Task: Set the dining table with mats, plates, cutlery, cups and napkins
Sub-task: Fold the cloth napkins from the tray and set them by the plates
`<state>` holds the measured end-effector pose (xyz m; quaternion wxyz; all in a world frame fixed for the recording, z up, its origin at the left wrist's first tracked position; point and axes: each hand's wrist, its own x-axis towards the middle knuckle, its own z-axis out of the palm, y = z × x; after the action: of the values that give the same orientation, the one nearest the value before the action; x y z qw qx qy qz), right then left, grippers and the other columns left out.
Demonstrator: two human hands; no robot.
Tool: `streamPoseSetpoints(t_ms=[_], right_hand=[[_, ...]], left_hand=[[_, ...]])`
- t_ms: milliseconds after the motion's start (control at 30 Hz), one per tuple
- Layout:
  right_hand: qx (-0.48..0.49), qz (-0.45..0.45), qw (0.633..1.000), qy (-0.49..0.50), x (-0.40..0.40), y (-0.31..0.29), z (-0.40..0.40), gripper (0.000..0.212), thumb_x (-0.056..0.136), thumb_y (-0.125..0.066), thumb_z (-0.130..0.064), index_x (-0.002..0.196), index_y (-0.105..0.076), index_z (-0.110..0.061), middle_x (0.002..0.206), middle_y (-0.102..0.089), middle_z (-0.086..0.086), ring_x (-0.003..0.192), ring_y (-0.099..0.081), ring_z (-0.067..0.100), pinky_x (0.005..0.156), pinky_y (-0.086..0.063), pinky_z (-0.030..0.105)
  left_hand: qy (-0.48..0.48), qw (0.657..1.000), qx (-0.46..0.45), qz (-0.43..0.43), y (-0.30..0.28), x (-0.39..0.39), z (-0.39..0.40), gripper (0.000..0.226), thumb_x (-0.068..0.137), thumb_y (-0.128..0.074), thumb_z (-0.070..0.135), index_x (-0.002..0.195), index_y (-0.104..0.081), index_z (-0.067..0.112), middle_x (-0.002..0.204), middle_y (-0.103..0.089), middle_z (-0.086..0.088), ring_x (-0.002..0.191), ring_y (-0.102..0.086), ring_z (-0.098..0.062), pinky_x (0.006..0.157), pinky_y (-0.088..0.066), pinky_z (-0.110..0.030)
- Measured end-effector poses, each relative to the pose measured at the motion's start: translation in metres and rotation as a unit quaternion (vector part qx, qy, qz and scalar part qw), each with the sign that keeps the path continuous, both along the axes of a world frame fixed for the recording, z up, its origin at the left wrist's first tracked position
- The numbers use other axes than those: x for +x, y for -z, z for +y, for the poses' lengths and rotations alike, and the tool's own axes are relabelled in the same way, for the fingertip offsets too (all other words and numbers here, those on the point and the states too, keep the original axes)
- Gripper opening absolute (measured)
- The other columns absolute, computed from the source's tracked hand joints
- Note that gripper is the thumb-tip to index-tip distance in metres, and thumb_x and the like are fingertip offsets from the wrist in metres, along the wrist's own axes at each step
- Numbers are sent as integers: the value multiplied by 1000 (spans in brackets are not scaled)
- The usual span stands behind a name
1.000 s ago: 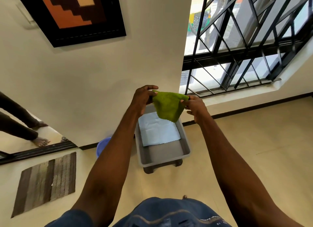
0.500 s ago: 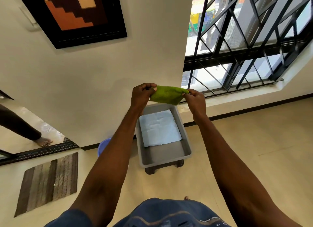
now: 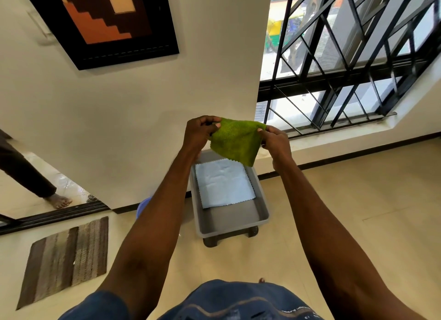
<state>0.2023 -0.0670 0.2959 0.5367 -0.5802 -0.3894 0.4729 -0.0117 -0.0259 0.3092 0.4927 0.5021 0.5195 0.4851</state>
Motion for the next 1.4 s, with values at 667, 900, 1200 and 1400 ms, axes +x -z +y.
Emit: streamPoseSetpoints(t_ms=[667,900,1200,1400], right_hand=[[-36,73,996,-36,0,-5,15,12,84,-71,-9,94,-66,-6,83,-65,6,81,-62,20,70,-53,30],[-121,168,978,12,-3,-4,16,11,82,-68,-2,91,-66,-6,90,-66,10,81,-62,23,67,-51,30],[-112,70,991,31,-1,-3,15,14,85,-65,-2,95,-67,-12,88,-68,6,77,-62,14,63,-42,24],[-27,-62,998,12,2,-5,15,20,81,-69,3,98,-71,-7,94,-72,12,82,-66,18,69,-53,29]], left_hand=[[-17,995,35,95,1,-18,1,24,84,-69,3,106,-72,14,104,-70,-3,97,-63,-14,83,-52,-24],[5,993,41,112,-3,-15,4,28,84,-66,-6,108,-71,7,112,-70,-12,98,-62,-14,88,-52,-24],[0,993,29,114,0,-20,4,28,82,-71,-3,109,-71,6,94,-69,-4,88,-62,-11,81,-51,-20],[-49,987,49,147,4,-21,4,18,78,-77,4,94,-73,10,83,-69,-3,77,-64,-10,78,-54,-26]])
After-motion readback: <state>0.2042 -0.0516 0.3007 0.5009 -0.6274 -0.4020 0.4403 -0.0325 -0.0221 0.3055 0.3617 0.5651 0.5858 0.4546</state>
